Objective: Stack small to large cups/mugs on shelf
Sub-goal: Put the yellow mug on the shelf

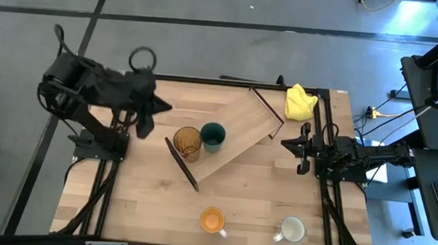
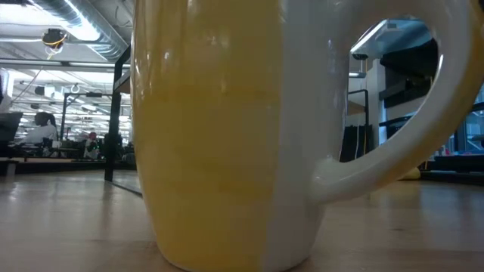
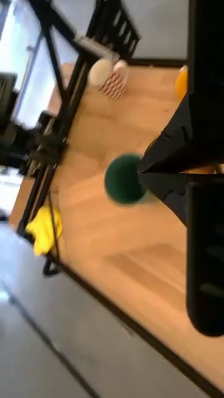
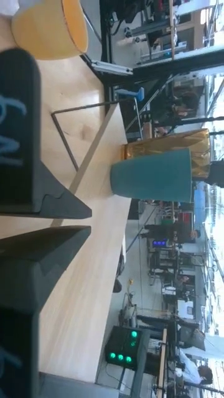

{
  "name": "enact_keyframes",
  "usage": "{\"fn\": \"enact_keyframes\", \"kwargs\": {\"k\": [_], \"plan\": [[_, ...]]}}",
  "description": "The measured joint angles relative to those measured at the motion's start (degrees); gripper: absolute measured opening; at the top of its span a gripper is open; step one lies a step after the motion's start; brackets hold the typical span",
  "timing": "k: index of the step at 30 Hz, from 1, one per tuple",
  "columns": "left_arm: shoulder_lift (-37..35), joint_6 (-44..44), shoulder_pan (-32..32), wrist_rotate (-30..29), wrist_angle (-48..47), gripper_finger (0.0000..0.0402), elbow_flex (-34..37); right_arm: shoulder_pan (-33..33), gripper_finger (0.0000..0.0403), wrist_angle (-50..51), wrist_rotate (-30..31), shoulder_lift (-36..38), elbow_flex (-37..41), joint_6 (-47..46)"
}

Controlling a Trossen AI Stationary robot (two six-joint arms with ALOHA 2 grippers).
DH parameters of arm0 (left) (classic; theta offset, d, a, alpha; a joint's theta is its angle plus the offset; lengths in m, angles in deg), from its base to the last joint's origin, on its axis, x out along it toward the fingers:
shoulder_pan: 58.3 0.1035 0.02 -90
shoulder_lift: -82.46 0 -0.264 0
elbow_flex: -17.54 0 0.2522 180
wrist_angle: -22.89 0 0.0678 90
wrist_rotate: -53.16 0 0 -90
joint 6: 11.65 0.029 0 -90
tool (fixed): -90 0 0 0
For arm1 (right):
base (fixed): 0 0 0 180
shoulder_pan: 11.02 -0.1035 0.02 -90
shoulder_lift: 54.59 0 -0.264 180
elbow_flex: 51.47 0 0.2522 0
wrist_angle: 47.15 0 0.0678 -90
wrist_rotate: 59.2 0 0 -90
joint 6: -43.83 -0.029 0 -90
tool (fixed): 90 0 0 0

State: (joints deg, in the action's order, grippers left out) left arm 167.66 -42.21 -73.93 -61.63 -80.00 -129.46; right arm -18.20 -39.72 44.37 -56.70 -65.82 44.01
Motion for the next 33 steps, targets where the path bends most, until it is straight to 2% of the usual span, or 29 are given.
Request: {"fn": "enact_keyframes", "kwargs": {"k": [4,7,9,14,19,27,30,33], "plan": [[0.78,-2.49,-2.07,-1.96,-0.20,0.0002,2.72,0.00,0.0032,-2.89,-7.03,0.00,0.00,-3.69],[0.10,-5.41,-2.07,-3.00,-0.74,0.0003,5.51,0.00,0.0032,-7.20,-13.87,0.00,0.00,-10.68],[-0.54,-7.14,-2.18,-2.10,-1.04,0.0001,7.30,-0.01,0.0032,-10.05,-15.59,0.00,0.00,-14.99],[-2.00,-8.30,-3.41,-0.64,3.19,0.0003,8.68,0.00,0.0032,-15.70,-13.45,0.00,0.00,-19.53],[-2.43,-2.19,-4.84,3.82,13.78,0.0002,8.67,0.00,0.0032,-21.20,-12.08,0.00,0.00,-25.83],[-2.87,-0.33,-7.17,4.88,13.19,0.0001,8.67,0.00,0.0032,-31.62,-9.72,-0.01,0.00,-34.55],[-2.87,1.86,-8.57,5.78,13.79,0.0003,8.67,-0.01,0.0032,-33.37,-6.20,0.00,0.00,-37.18],[-2.87,3.37,-11.34,5.91,15.09,0.0002,8.67,0.00,0.0032,-33.42,-5.60,0.00,0.00,-37.28]]}}
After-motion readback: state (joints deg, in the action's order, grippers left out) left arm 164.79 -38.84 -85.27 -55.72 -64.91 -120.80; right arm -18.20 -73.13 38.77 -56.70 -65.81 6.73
